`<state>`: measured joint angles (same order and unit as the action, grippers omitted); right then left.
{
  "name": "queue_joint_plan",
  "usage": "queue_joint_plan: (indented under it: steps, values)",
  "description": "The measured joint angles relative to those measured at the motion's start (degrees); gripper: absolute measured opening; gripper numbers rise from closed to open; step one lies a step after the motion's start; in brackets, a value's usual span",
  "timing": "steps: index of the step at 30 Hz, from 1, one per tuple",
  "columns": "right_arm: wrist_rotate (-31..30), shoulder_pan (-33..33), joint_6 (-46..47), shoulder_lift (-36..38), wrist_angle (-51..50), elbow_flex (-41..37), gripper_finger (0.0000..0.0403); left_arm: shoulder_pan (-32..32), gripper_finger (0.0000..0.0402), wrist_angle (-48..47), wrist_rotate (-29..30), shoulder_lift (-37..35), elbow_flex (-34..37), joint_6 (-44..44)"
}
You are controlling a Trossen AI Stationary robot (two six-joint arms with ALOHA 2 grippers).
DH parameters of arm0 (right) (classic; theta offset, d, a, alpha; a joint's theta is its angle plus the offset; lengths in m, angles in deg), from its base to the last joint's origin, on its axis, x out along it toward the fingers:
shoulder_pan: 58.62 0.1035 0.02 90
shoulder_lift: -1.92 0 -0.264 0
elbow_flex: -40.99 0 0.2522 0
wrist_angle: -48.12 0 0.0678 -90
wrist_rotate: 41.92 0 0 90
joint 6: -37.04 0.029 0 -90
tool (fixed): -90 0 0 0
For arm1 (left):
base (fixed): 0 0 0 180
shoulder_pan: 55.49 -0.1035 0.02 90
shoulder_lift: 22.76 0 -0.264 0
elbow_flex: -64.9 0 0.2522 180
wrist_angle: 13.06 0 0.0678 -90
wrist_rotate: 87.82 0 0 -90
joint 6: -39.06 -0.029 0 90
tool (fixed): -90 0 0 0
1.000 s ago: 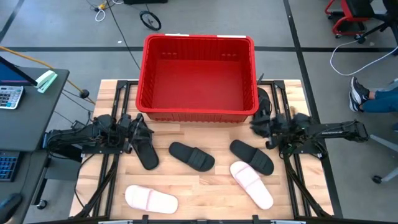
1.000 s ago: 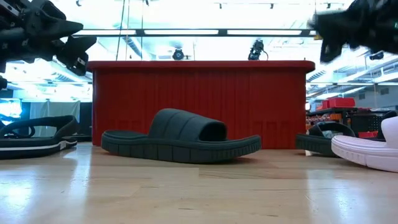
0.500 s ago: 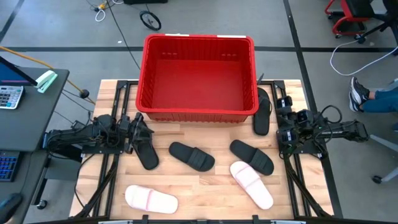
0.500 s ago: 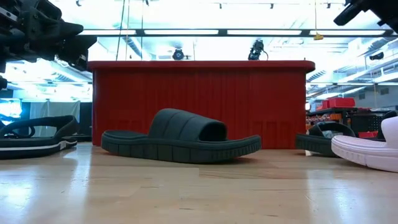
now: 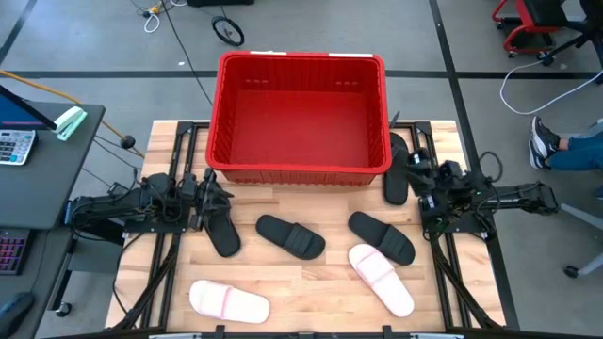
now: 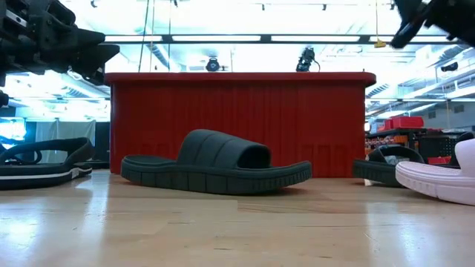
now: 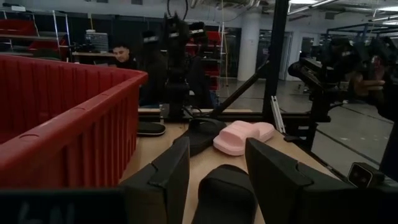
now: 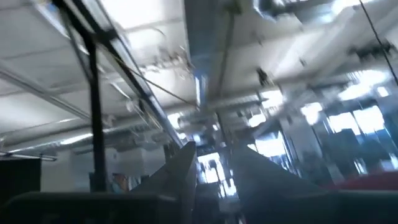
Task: Pick and place slides into bin
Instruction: Put the right black slipper into the red container
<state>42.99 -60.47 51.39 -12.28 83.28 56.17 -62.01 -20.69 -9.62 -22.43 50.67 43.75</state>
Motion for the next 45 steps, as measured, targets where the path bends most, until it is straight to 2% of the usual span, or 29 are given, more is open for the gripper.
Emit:
queue_joint_plan:
  steps: [6,8,11,15,19,21,24,26,29,33,38,41,45]
  values:
    - [-12.1,0.0,2.6,-0.1,-7.9,0.0,0.0109,0.0,0.0162,0.0,1.0,0.0,0.0,0.1]
    - [-13.5,0.0,2.6,-0.5,-8.3,0.0,0.0109,0.0,0.0162,0.1,1.7,0.0,0.0,0.2]
    - [-11.2,0.2,3.5,-0.9,-8.3,1.5,0.0109,0.0,0.0162,1.1,3.1,0.0,0.0,0.1]
    - [-6.8,0.2,3.3,-3.7,-8.3,7.4,0.0109,0.0,0.0162,3.6,6.2,0.0,0.0,0.0]
    - [-0.7,0.2,-5.1,-11.1,-10.8,17.5,0.0109,0.0,0.0162,6.9,9.0,0.0,0.0,0.0]
    - [1.1,0.2,-9.2,-16.5,-15.3,23.7,0.0109,0.0,0.0162,7.7,9.4,0.0,0.0,0.0]
    - [1.0,1.2,-9.9,-25.4,-29.1,31.9,0.0109,0.0,0.0162,7.5,9.5,0.0,0.0,0.0]
    - [-0.1,1.9,-6.4,-31.3,-38.9,36.5,0.0109,0.0,0.0162,7.4,9.5,0.0,0.0,0.0]
    - [0.1,3.2,6.5,-39.3,-53.2,42.3,0.0109,0.0,0.0162,7.3,9.5,0.0,0.0,0.0]
    - [5.3,6.7,25.0,-47.8,-69.0,47.8,0.0109,0.0,0.0162,7.3,9.5,0.0,0.0,0.0]
    - [11.4,11.9,44.8,-53.8,-80.8,53.8,0.0109,0.0,0.0162,7.3,9.5,0.0,0.0,0.0]
    - [11.2,14.1,48.8,-55.7,-88.1,57.0,0.0109,0.0,0.0162,7.3,9.5,0.0,0.0,0.0]
    - [6.2,14.9,48.6,-57.0,-99.2,59.7,0.01,0.0,0.0162,7.3,9.6,0.0,0.0,0.0]
